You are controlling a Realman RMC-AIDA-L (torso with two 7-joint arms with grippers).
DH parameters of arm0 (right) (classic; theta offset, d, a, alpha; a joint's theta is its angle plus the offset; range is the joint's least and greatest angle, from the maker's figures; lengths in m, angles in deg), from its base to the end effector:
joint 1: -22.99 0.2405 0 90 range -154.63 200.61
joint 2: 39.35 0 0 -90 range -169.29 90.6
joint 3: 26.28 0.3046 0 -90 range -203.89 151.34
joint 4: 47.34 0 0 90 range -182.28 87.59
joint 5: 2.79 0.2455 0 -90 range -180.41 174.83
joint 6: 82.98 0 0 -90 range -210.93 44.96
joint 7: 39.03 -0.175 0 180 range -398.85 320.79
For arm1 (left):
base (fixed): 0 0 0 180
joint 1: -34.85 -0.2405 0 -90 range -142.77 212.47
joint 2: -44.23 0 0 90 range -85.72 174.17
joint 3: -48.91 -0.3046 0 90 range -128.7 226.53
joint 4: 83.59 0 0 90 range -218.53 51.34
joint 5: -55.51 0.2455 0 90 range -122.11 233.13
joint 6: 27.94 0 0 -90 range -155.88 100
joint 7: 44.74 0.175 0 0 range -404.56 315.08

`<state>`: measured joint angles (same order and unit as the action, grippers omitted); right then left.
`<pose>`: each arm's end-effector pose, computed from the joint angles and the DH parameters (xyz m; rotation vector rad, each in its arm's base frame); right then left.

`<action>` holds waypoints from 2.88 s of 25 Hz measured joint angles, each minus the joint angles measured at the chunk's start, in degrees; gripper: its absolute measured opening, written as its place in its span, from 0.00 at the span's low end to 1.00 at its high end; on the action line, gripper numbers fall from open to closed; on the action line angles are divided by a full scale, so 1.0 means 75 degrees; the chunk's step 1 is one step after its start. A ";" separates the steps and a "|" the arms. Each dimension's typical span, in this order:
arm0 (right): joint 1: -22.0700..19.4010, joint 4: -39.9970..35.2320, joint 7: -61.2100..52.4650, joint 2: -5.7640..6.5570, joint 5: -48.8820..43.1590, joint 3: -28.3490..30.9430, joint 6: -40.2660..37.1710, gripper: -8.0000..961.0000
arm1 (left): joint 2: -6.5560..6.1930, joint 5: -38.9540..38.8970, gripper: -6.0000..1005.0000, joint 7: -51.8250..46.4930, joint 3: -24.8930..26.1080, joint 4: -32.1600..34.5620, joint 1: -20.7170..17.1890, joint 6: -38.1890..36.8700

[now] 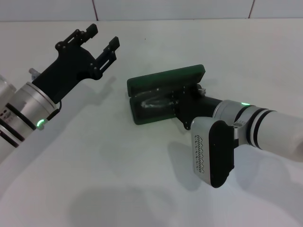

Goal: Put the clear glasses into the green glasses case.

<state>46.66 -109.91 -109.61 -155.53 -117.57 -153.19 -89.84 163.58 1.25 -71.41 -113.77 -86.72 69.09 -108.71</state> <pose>0.2065 0.3994 -0.1945 -2.2874 -0.8734 -0.2147 -0.3143 0.4067 -0.0804 -2.0394 -0.3298 -0.9559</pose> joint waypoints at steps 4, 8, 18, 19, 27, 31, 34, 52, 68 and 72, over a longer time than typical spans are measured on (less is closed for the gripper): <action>-0.0066 -0.0060 -0.0032 0.0000 0.0043 0.0027 0.0057 0.18 | 0.0000 0.0005 0.62 -0.0062 0.0000 -0.0023 0.0003 -0.0001; -0.0124 -0.0221 -0.0041 0.0000 0.0090 0.0145 0.0003 0.23 | -0.0009 0.0001 0.62 -0.0215 0.0000 -0.0164 -0.0054 -0.0046; -0.0346 -0.1287 -0.0672 0.0038 0.0334 0.2791 -0.4050 0.59 | -0.0010 -0.0042 0.62 -0.0337 0.0032 -0.0227 -0.0189 -0.0056; -0.0353 -0.1287 -0.0781 0.0038 0.0363 0.3127 -0.4411 0.62 | -0.0008 -0.0042 0.62 -0.0363 0.0029 -0.0228 -0.0172 -0.0054; -0.0254 0.0048 -0.0409 0.0087 0.3257 0.7700 -0.9072 0.66 | 0.0019 0.0127 0.62 -0.0719 0.0001 -0.0159 0.0224 0.0134; 0.0177 0.2237 0.0299 0.0129 0.4586 1.0389 -1.0943 0.67 | -0.0001 0.0441 0.62 -0.1213 -0.0001 -0.0211 0.0451 0.0271; 0.0146 0.3358 0.1026 0.0119 0.5101 1.1632 -1.1437 0.67 | -0.0003 0.0881 0.62 -0.1667 -0.0001 -0.0228 0.0854 0.0841; -0.0162 0.3788 0.1429 0.0101 0.5262 1.1843 -1.1513 0.71 | 0.0011 0.5713 0.62 -0.5507 -0.0023 -0.0651 0.3408 0.3293; -0.0061 0.3837 0.1446 0.0112 0.5003 1.1865 -1.1287 0.74 | 0.0027 0.5068 0.62 -0.4035 0.0038 -0.0641 0.2476 0.1881; 0.0113 0.3692 0.1372 0.0225 0.4057 1.1603 -1.1711 0.75 | -0.0046 0.3735 0.62 -0.3095 0.0010 -0.0691 0.1904 -0.0116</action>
<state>47.51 -82.23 -99.32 -153.84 -87.14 -66.17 -177.67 163.24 29.27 -94.63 -113.69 -91.90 83.37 -109.58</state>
